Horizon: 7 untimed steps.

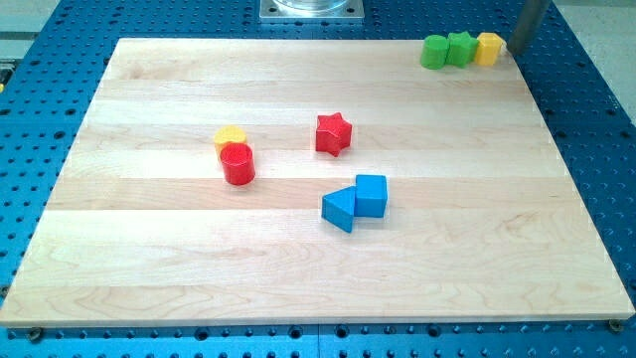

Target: Place the green blocks diagonal to hexagon

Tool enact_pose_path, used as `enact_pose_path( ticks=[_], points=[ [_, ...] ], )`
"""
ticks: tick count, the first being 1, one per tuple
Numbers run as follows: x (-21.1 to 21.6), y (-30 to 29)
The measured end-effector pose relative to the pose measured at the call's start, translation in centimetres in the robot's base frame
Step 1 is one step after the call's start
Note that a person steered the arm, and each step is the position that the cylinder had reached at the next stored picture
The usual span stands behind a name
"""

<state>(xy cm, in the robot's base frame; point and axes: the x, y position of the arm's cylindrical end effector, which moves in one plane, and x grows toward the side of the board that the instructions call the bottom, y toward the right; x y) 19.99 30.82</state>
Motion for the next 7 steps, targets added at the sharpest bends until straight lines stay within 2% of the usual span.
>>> enact_pose_path(
  ticks=[1,3,4,5,6,7],
  points=[
    [-0.2,-3.1],
    [1.3,-14.4],
    [4.1,-17.1],
    [5.0,-18.9],
    [2.1,-17.0],
    [2.1,-11.9]
  ],
)
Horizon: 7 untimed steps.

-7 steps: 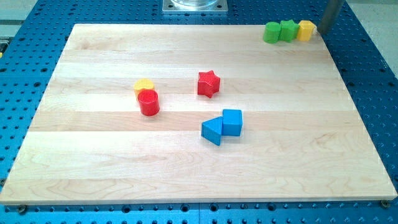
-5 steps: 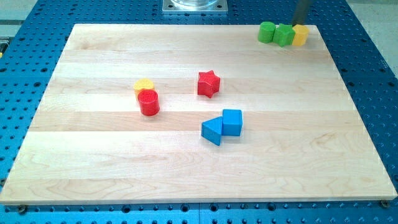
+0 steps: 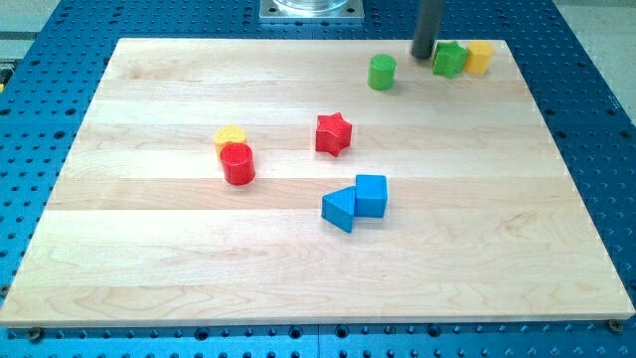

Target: Place the green blocks diagonal to hexagon

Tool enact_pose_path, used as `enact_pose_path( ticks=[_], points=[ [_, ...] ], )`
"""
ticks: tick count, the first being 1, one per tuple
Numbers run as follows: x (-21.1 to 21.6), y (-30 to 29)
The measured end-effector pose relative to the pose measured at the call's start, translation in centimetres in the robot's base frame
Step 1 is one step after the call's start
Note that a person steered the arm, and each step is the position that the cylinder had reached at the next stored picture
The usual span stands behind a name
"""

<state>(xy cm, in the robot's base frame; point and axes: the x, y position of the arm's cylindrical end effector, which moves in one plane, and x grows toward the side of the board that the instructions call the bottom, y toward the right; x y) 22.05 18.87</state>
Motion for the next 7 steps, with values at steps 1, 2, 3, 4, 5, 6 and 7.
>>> enact_pose_path(
  ticks=[1,2,3,4,5,6,7],
  points=[
    [0.0,3.2],
    [1.2,3.2],
    [1.2,3.2],
    [3.4,2.2],
    [7.7,-1.0],
    [9.3,-4.0],
    [11.3,-7.3]
  ],
)
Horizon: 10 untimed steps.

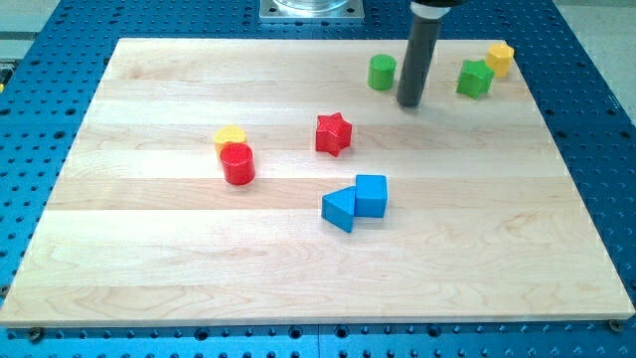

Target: Place the green blocks diagonal to hexagon

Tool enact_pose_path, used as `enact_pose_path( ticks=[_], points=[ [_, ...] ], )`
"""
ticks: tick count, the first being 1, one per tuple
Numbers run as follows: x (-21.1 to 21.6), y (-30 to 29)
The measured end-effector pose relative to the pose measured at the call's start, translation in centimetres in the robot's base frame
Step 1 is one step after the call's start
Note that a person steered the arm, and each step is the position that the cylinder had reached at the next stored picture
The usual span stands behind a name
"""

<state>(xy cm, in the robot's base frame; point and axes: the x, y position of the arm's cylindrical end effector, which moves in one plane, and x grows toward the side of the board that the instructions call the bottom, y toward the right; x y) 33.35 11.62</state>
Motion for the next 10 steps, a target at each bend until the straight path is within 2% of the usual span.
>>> enact_pose_path(
  ticks=[2,4,5,6,7,8,9,10],
  points=[
    [3.0,1.0],
    [1.3,13.2],
    [-2.6,18.5],
    [-4.7,14.3],
    [-5.7,6.7],
    [-3.9,2.2],
    [0.7,5.4],
    [3.2,2.3]
  ],
)
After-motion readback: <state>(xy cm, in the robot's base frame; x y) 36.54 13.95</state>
